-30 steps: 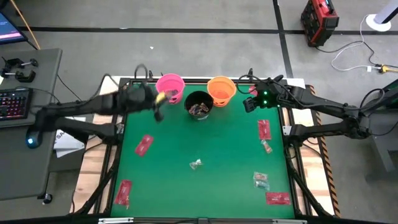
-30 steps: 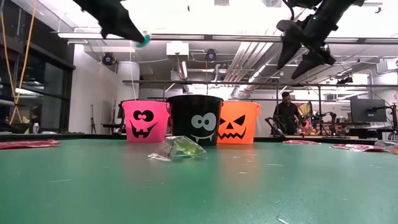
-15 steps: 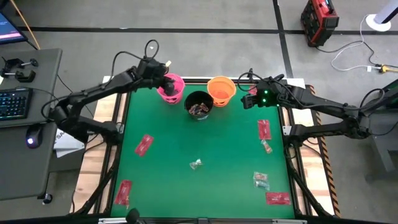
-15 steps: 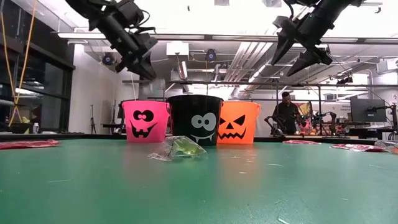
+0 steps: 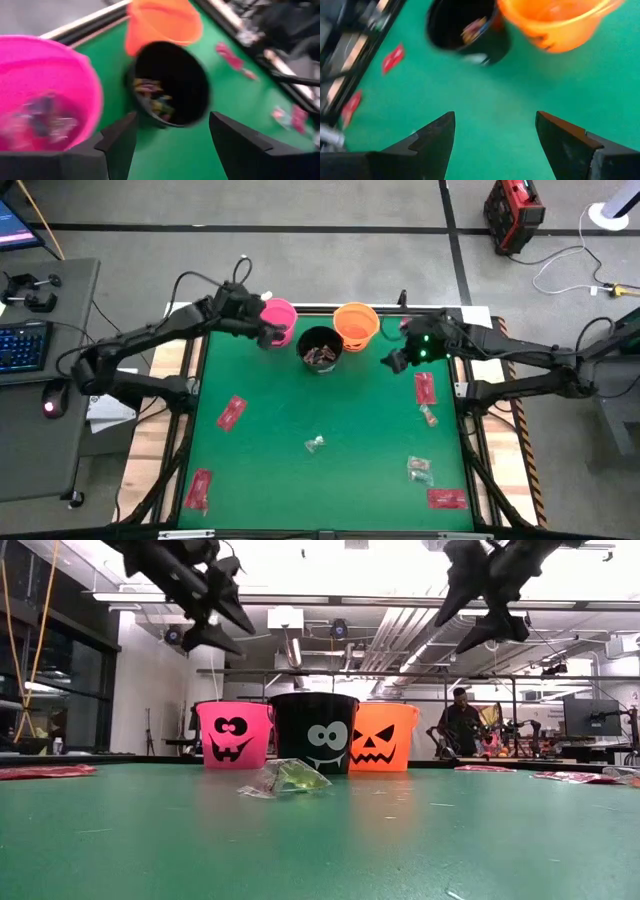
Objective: Sort candy by brand, put in halloween buckets
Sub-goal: Put the orange gummy into the pink bucket
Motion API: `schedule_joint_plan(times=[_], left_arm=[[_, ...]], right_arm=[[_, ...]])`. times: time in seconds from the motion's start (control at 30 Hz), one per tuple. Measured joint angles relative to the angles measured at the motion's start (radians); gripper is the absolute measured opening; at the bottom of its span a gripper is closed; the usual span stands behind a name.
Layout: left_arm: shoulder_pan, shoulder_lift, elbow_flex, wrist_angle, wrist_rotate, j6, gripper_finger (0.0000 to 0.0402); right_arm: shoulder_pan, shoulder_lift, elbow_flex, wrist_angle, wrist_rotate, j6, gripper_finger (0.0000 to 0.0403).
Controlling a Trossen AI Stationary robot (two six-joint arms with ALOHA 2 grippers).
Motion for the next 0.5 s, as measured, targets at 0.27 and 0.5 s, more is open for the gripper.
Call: schedule_joint_plan(times=[0.27,0.5], left_arm=[[-0.230,-0.222,-0.222,0.292,-0.070,-0.211,0.0236],[-0.389,-0.318,-0.333,0.428,-0.272,-0.358,0.0236]], right_arm=[[0.336,0.034,0.000,0.016,0.015,0.142,0.0267],[0.618,0.153,0.000,-0.193,0.031,0.430,0.0267]])
